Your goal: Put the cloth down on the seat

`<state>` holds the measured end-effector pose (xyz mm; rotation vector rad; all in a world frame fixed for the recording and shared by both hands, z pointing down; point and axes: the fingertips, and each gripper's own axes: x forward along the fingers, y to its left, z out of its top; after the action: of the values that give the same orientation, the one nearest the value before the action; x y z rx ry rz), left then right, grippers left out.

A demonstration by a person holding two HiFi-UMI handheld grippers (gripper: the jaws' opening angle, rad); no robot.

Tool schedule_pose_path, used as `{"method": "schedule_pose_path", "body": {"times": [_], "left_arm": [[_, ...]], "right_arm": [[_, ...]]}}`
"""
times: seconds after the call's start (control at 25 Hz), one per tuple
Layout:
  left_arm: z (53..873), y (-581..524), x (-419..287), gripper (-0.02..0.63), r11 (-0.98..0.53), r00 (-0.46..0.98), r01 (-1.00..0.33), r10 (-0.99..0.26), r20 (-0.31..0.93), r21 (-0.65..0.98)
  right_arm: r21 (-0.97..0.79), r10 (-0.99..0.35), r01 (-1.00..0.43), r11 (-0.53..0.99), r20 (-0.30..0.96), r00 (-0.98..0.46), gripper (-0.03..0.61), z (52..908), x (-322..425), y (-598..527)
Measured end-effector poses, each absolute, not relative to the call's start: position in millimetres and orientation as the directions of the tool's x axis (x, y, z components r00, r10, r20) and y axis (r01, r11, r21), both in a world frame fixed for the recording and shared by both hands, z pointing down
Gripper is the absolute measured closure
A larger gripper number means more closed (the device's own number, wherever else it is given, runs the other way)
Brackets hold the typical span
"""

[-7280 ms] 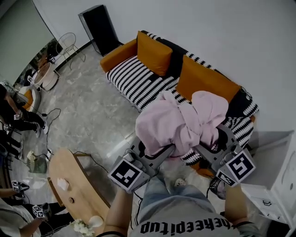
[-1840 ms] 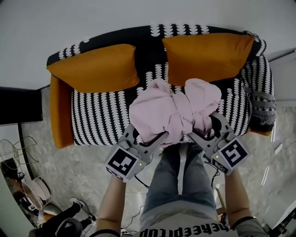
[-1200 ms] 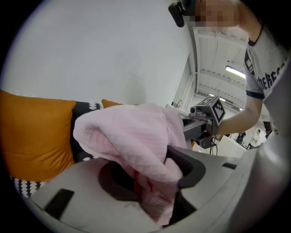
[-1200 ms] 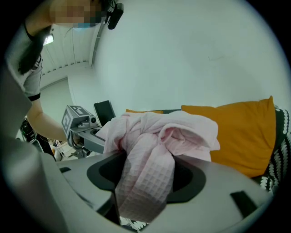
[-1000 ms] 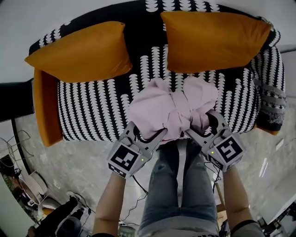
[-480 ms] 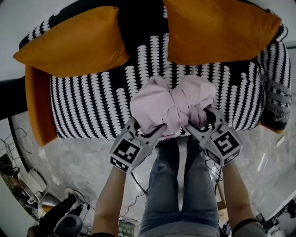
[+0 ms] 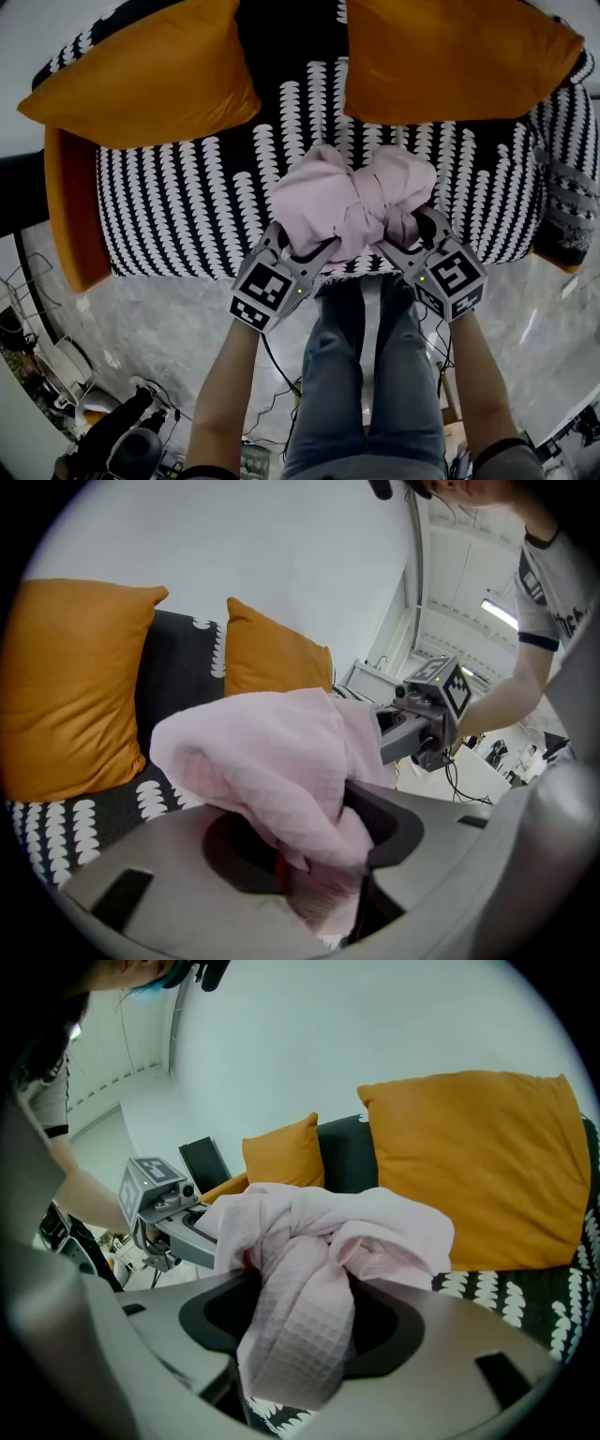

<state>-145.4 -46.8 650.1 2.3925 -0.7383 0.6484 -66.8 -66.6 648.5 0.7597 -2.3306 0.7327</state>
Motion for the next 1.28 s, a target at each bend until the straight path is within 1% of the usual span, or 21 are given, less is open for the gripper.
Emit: {"method": "schedule_pose_path", "body": {"times": [0.52,0.96,1.08,1.16,1.28], "left_arm": [[715,-40,-147,0.397,-0.673,0.703,-0.652,-0.362,0.613,0.35],[745,-48,-152,0.393,-0.658,0.678,-0.665,-0.333,0.655,0.353],[748,-50,-153,0.393,-0.647,0.682,-0.666,-0.326,0.655,0.371],[749,-53,-154,0.391,-0.64,0.689,-0.662,-0.314,0.653,0.39],[750,-55,-157,0.39,-0.632,0.692,-0.662,-0.31,0.652,0.402]], "right_arm": [[-0.308,-0.352,-0.675,0.671,0.668,-0.655,0.307,713,-66,-59],[-0.282,-0.33,-0.691,0.665,0.719,-0.612,0.293,745,-64,-66],[-0.286,-0.321,-0.697,0.657,0.731,-0.602,0.288,747,-64,-69],[-0.285,-0.311,-0.704,0.651,0.746,-0.589,0.27,748,-63,-72],[-0.282,-0.309,-0.703,0.653,0.748,-0.587,0.27,748,-64,-74]]}}
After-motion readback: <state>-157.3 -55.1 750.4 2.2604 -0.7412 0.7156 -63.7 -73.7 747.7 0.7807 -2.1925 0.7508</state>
